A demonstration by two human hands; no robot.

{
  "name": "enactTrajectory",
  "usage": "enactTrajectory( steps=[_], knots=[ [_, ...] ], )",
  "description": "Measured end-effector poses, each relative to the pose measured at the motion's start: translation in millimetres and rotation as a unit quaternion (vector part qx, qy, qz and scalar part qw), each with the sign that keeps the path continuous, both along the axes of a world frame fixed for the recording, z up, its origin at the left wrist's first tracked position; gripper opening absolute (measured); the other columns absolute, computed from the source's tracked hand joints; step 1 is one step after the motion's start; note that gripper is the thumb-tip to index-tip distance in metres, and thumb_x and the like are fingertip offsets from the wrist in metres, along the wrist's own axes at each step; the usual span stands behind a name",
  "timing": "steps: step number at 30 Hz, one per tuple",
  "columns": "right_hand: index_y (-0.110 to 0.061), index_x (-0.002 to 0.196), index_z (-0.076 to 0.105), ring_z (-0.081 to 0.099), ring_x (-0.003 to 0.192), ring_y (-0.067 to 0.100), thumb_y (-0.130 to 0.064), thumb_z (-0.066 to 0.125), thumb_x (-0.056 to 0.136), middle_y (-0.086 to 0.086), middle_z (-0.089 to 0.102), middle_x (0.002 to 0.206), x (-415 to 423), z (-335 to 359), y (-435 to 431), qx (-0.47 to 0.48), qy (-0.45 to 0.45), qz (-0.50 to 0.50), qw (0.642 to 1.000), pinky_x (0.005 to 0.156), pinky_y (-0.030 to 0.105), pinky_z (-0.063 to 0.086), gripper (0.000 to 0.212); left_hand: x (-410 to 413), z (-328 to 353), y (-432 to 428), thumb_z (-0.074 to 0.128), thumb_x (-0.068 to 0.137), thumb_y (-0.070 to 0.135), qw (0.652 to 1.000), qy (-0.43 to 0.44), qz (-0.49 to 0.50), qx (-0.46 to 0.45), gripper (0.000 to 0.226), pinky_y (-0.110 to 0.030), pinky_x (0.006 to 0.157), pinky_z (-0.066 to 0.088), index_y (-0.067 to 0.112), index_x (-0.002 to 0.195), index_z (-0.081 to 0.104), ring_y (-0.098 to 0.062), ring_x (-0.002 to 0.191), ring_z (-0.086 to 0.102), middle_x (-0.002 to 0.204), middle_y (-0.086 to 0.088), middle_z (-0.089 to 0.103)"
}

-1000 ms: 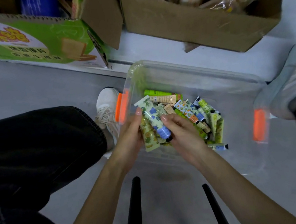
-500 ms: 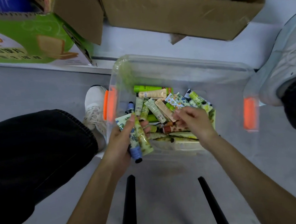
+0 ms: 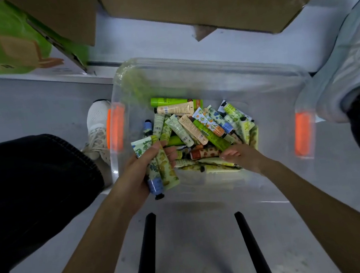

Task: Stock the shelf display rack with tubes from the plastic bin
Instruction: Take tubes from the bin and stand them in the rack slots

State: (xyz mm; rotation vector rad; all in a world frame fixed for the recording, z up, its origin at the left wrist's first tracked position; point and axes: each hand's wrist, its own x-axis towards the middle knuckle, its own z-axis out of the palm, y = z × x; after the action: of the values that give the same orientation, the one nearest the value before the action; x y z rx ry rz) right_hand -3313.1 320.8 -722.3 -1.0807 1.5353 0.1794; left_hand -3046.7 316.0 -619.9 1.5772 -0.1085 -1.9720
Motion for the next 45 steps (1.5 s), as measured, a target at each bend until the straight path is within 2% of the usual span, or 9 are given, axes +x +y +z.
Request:
enactTrajectory(
  steps=[6, 14, 23, 27, 29, 32, 37, 42, 45],
  knots=[
    [0.002, 0.088, 0.064, 0.049, 0.065, 0.02, -0.045, 0.056, 0.09, 0.012, 0.055, 0.072, 13, -5, -8, 0.031, 0.033, 0.112, 0.993, 0.057, 0.029, 0.031, 0.048, 0, -2, -5, 0.049, 0.097, 0.018, 1.0, -0.009, 0.017, 0.01, 0.022, -0.027, 0.07, 0.06, 0.006, 0.107, 0.064, -0.014, 0.075, 0.072, 0.089, -0.008, 0.075],
    [-0.014, 0.137, 0.043, 0.047, 0.115, 0.018, -0.036, 0.057, 0.093, 0.005, 0.051, 0.135, 24, -5, 9, 0.053, -0.006, 0.061, 0.997, 0.084, 0.022, 0.034, 0.051, 2, -3, -4, 0.051, 0.096, 0.018, 0.999, -0.006, 0.028, 0.017, 0.022, -0.028, 0.07, 0.06, 0.005, 0.107, 0.064, -0.015, 0.076, 0.073, 0.093, -0.01, 0.075],
    [-0.01, 0.145, 0.033, 0.039, 0.132, 0.027, -0.026, 0.066, 0.088, 0.008, 0.04, 0.144, 20, 5, 14, 0.088, -0.041, -0.076, 0.992, 0.101, 0.029, 0.034, 0.068, 6, 3, -1, 0.05, 0.097, 0.019, 1.0, 0.003, 0.021, -0.004, 0.023, -0.03, 0.077, 0.058, 0.004, 0.108, 0.063, -0.015, 0.077, 0.072, 0.094, -0.009, 0.074],
    [-0.014, 0.12, 0.058, 0.055, 0.093, 0.019, -0.02, 0.064, 0.089, -0.005, 0.056, 0.093, 18, 23, 15, 0.079, -0.106, -0.179, 0.975, 0.077, 0.028, 0.046, 0.033, 10, 9, 4, 0.051, 0.096, 0.021, 0.999, 0.009, 0.03, -0.008, 0.029, -0.029, 0.07, 0.06, 0.002, 0.116, 0.06, -0.017, 0.08, 0.072, 0.105, -0.014, 0.072],
    [-0.017, 0.104, 0.061, 0.055, 0.098, 0.016, -0.014, 0.06, 0.091, -0.005, 0.061, 0.097, 20, 37, 16, 0.077, -0.165, -0.266, 0.947, 0.085, 0.031, 0.046, 0.014, 12, 12, 6, 0.053, 0.095, 0.024, 0.999, 0.005, 0.036, -0.009, 0.034, -0.028, 0.067, 0.059, 0.001, 0.12, 0.06, -0.017, 0.082, 0.073, 0.107, -0.015, 0.072],
    [-0.012, 0.116, 0.06, 0.06, 0.097, 0.011, -0.02, 0.063, 0.088, 0.0, 0.065, 0.11, 35, 56, 14, 0.072, -0.225, -0.335, 0.912, 0.084, 0.027, 0.049, 0.029, 8, 17, 7, 0.05, 0.095, 0.034, 0.999, -0.006, 0.037, -0.014, 0.037, -0.027, 0.064, 0.058, 0.004, 0.114, 0.063, -0.016, 0.083, 0.072, 0.102, -0.012, 0.073],
    [-0.009, 0.117, 0.062, 0.063, 0.085, 0.012, -0.014, 0.053, 0.094, -0.001, 0.07, 0.095, 91, 102, -3, -0.007, -0.322, -0.356, 0.877, 0.072, 0.023, 0.052, 0.025, -2, 28, 6, 0.048, 0.072, 0.057, 0.999, 0.005, 0.042, -0.028, 0.058, -0.033, 0.061, 0.059, 0.013, 0.104, 0.068, -0.018, 0.096, 0.069, 0.1, -0.006, 0.075],
    [-0.011, 0.11, 0.065, 0.067, 0.095, 0.025, -0.016, 0.058, 0.093, 0.015, 0.07, 0.106, 137, 129, 0, -0.118, -0.295, -0.319, 0.893, 0.084, 0.041, 0.055, 0.02, -7, 36, 4, 0.042, 0.079, 0.058, 0.994, 0.026, 0.026, -0.104, 0.059, -0.038, 0.086, 0.057, 0.016, 0.11, 0.067, -0.023, 0.108, 0.067, 0.113, -0.01, 0.071],
    [-0.014, 0.109, 0.065, 0.067, 0.09, 0.012, -0.016, 0.056, 0.093, 0.007, 0.071, 0.1, 150, 138, 2, -0.159, -0.278, -0.29, 0.902, 0.08, 0.028, 0.055, 0.018, -7, 37, 7, 0.051, 0.077, 0.053, 0.992, 0.022, 0.029, -0.121, 0.053, -0.04, 0.09, 0.055, 0.015, 0.11, 0.067, -0.023, 0.11, 0.066, 0.115, -0.012, 0.07]
  ],
)
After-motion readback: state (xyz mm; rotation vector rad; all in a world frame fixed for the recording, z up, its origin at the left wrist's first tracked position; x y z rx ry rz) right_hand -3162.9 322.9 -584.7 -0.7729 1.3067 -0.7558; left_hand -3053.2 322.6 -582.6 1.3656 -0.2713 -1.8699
